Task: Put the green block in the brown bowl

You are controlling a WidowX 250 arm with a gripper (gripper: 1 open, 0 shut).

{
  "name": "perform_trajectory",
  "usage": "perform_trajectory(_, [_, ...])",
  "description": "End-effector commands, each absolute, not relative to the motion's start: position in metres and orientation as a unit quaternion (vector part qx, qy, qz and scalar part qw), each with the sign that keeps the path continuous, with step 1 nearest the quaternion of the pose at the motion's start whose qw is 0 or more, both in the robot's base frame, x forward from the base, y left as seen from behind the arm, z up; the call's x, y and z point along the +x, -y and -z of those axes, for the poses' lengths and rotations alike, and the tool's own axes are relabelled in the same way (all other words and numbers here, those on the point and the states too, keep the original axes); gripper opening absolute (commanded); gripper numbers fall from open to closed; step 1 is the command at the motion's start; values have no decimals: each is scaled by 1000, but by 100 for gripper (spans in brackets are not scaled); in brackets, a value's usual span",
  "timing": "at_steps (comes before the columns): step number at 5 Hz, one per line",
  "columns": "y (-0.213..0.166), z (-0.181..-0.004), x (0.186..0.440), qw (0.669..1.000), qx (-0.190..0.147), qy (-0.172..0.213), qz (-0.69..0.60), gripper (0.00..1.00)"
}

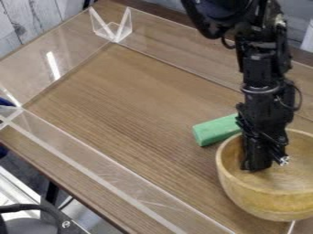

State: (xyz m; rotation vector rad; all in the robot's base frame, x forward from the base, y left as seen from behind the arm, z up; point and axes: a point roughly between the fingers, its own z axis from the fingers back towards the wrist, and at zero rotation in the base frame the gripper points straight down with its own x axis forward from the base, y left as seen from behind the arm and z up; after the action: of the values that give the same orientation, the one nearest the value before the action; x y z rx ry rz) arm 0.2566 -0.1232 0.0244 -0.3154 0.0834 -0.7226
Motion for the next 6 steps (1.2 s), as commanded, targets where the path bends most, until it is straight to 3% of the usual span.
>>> perform_trajectory(1, [126, -22, 252, 919, -141, -47, 364, 0])
perform_trajectory(2, [124, -21, 252, 921, -132, -51, 362, 0])
perform_trajectory(4, [130, -13, 248, 917, -153, -39, 367, 0])
perform_trajectory(6, [135, -14, 248, 920, -137, -31, 365, 0])
